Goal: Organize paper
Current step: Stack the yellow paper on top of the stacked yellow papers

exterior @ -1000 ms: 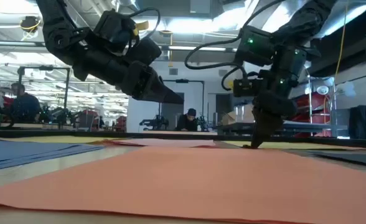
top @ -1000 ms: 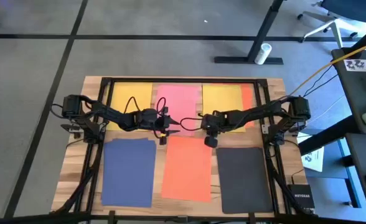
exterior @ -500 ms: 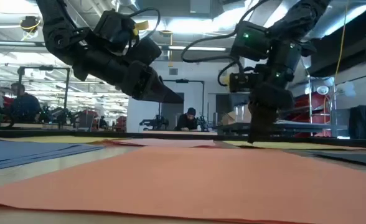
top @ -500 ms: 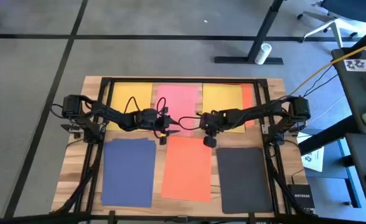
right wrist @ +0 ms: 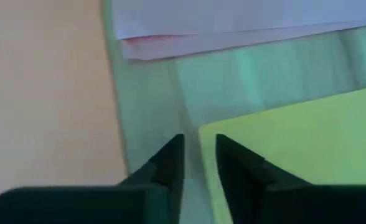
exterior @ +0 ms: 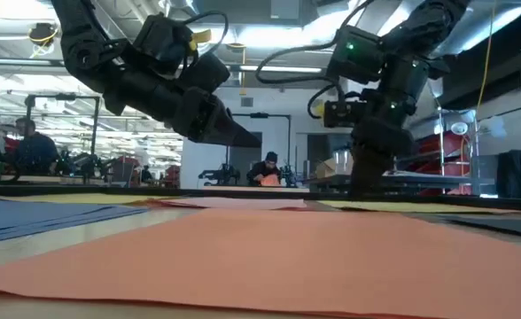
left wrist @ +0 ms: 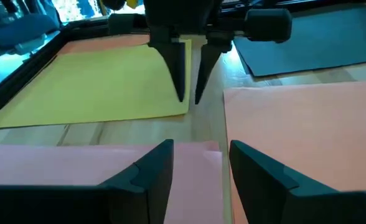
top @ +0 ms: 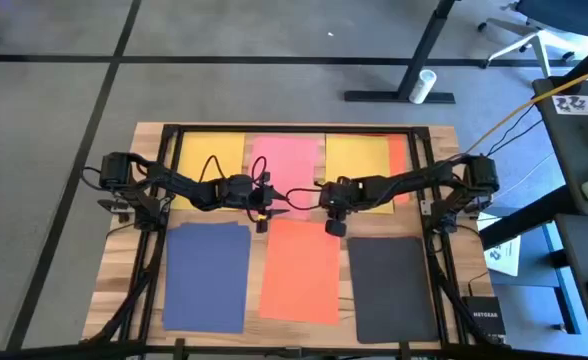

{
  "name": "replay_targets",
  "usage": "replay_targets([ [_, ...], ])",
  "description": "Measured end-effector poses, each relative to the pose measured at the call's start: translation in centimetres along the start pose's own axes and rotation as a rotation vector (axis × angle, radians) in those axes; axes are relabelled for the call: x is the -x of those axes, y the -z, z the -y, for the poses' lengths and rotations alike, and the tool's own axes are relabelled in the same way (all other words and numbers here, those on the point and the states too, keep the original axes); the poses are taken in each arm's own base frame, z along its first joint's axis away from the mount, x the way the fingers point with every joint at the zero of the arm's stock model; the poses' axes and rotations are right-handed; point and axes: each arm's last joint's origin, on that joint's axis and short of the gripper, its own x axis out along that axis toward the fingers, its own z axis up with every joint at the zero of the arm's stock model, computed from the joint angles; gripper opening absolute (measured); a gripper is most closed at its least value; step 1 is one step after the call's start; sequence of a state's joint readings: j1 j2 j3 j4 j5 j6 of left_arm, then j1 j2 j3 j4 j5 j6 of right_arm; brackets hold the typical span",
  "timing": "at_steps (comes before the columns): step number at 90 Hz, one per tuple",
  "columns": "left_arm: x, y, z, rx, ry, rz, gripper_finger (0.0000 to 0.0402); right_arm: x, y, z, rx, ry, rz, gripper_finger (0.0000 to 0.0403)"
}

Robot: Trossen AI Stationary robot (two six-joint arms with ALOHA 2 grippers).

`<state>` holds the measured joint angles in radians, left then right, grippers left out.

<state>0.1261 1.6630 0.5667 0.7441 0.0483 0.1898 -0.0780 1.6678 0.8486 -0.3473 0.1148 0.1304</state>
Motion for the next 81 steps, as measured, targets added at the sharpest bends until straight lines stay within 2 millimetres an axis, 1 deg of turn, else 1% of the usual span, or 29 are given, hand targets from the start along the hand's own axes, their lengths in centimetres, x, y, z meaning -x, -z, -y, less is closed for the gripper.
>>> replay_targets([
  [12,0.0,0.0,0.0,0.000,0.000,0.000,0.0143,-0.7,0.2,0.0,0.012,0.028,-0.021,0.0140],
  [23,0.0,0.0,0.0,0.000,0.000,0.000,0.0143,-1.1,0.3,0.0,0.013,0.037,-0.031,0.0141],
  [28,0.0,0.0,0.0,0.000,0.000,0.000,0.0143,-1.1,0.2,0.0,0.014,0.047,-0.032,0.0130],
  [34,0.0,0.0,0.0,0.000,0.000,0.000,0.0143,-1.2,0.2,0.0,0.014,0.055,-0.031,0.0108],
  [49,0.0,0.0,0.0,0.000,0.000,0.000,0.0143,-1.2,0.3,0.1,0.014,0.085,-0.028,0.0020],
  [52,0.0,0.0,0.0,0.000,0.000,0.000,0.0143,-1.2,0.3,0.1,0.016,0.090,-0.029,0.0011],
  [55,0.0,0.0,0.0,0.000,0.000,0.000,0.0143,-1.2,0.3,0.1,0.016,0.092,-0.029,0.0007],
  [67,0.0,0.0,0.0,0.000,0.000,0.000,0.0143,-1.1,0.2,0.1,0.016,0.096,-0.028,0.0014],
  [81,0.0,0.0,0.0,-0.012,0.000,-0.001,0.0143,-0.5,-0.3,0.0,0.027,0.095,-0.014,0.0002],
])
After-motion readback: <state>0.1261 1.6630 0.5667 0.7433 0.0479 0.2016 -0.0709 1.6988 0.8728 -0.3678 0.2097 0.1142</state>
